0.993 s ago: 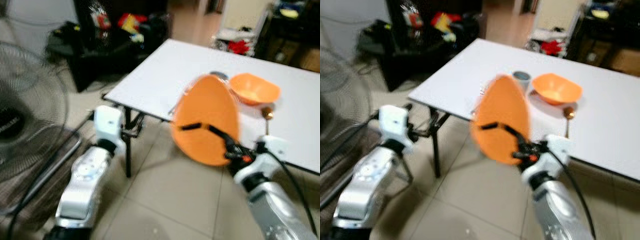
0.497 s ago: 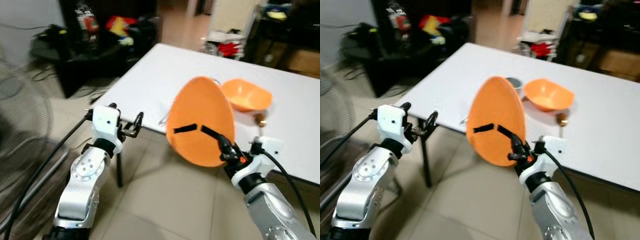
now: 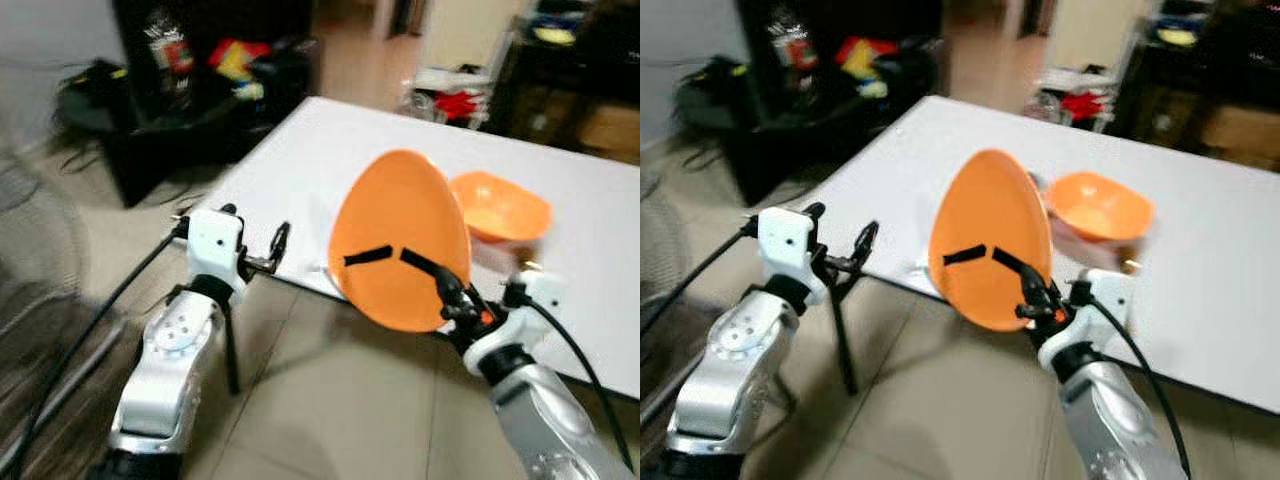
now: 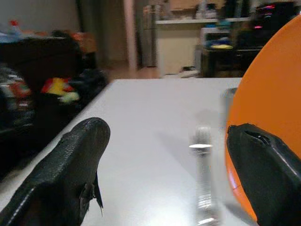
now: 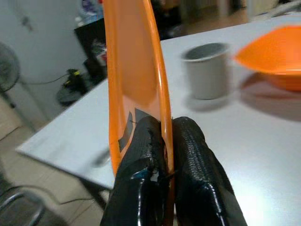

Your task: Setting the table

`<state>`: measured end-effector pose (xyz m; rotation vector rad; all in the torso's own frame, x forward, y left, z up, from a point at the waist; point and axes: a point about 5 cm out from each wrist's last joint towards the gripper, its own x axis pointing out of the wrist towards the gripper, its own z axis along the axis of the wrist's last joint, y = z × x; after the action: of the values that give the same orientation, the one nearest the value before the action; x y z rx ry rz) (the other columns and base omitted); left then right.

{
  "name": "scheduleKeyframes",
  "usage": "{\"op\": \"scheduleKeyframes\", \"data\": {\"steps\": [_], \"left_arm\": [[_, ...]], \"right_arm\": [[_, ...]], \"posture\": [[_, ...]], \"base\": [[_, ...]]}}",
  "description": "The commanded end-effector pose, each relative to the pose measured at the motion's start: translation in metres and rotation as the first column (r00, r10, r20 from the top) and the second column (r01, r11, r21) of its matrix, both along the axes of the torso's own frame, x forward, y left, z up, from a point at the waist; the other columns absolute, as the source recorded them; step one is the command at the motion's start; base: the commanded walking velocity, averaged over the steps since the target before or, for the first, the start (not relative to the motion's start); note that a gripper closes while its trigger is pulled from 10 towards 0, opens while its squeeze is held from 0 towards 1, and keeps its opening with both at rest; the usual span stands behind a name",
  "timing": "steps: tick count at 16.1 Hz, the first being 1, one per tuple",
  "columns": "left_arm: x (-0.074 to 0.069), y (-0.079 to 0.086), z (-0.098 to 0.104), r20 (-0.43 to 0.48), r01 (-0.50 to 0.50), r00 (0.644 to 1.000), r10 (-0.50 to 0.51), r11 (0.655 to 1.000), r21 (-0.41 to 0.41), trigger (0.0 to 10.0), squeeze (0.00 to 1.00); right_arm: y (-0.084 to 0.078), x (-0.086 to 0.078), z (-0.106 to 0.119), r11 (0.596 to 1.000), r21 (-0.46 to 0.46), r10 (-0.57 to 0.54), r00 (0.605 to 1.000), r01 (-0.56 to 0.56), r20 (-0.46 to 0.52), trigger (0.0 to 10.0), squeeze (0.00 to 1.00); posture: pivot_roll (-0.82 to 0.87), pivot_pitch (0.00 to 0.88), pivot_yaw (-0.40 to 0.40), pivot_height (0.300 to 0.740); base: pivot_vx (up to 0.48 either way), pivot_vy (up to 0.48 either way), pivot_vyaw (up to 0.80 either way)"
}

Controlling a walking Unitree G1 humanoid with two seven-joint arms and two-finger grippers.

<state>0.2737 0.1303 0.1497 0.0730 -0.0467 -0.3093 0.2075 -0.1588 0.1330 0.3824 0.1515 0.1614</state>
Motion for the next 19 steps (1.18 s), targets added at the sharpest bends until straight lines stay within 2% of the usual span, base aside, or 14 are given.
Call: {"op": "scheduleKeyframes", "data": {"steps": [1, 4, 6, 10, 11, 12, 13, 18, 19], "left_arm": [[0.000, -0.001, 0.003, 0.009, 0.017, 1.000, -0.017, 1.000, 0.013, 10.0, 0.00], [-0.001, 0.000, 0.001, -0.002, 0.032, 0.999, -0.032, 0.999, 0.027, 10.0, 0.00], [-0.002, 0.003, 0.000, -0.006, 0.041, 0.999, -0.041, 0.998, 0.040, 10.0, 0.00], [-0.001, 0.009, 0.001, -0.004, 0.035, 0.999, -0.035, 0.998, 0.047, 10.0, 0.00], [-0.003, 0.010, 0.001, -0.006, 0.056, 0.998, -0.056, 0.997, 0.047, 10.0, 0.00], [-0.007, 0.009, 0.000, -0.018, 0.117, 0.993, -0.117, 0.992, 0.054, 10.0, 0.00], [-0.008, 0.008, 0.000, -0.024, 0.141, 0.990, -0.140, 0.988, 0.055, 10.0, 0.00], [-0.015, -0.004, 0.003, -0.055, 0.291, 0.956, -0.288, 0.955, 0.050, 10.0, 0.00], [-0.019, -0.007, 0.002, -0.076, 0.341, 0.939, -0.336, 0.938, 0.060, 10.0, 0.00]], "right_arm": [[-0.002, 0.001, 0.010, 1.000, 0.015, -0.006, 0.999, 0.005, 0.049, 10.0, 0.00], [-0.001, -0.003, 0.009, 1.000, 0.023, 0.009, 0.999, -0.010, 0.043, 10.0, 0.00], [-0.003, -0.007, 0.009, 0.998, 0.049, 0.024, 0.999, -0.026, 0.040, 10.0, 0.00], [0.004, -0.014, 0.008, 0.979, 0.144, 0.143, 0.989, -0.145, 0.024, 10.0, 0.00], [0.005, -0.017, 0.007, 0.964, 0.193, 0.183, 0.983, -0.182, 0.010, 10.0, 0.00], [0.004, -0.019, 0.004, 0.945, 0.268, 0.198, 0.980, -0.189, -0.007, 10.0, 0.00], [0.003, -0.019, 0.003, 0.938, 0.297, 0.192, 0.981, -0.181, -0.007, 10.0, 0.00], [-0.005, -0.019, -0.003, 0.881, 0.462, 0.136, 0.990, -0.100, -0.045, 10.0, 0.00], [-0.008, -0.021, -0.011, 0.879, 0.472, 0.130, 0.985, -0.062, -0.113, 10.0, 0.00]], "posture": [[-0.02, 0.000, -0.035, 0.740], [-0.02, 0.000, -0.031, 0.740], [-0.02, 0.000, -0.026, 0.740], [-0.02, 0.000, -0.027, 0.740], [-0.02, 0.000, -0.031, 0.740], [-0.02, 0.000, -0.033, 0.740], [-0.02, 0.000, -0.033, 0.740], [-0.02, 0.000, -0.031, 0.740], [-0.02, 0.000, -0.028, 0.740]], "base": [[0.349, 0.000, -0.80], [0.349, 0.000, -0.80], [0.349, 0.000, 0.00], [0.241, 0.000, 0.00], [0.000, 0.000, 0.00], [0.000, 0.000, 0.00], [0.000, 0.000, 0.00], [0.000, 0.000, 0.00], [0.000, 0.000, 0.00]]}}
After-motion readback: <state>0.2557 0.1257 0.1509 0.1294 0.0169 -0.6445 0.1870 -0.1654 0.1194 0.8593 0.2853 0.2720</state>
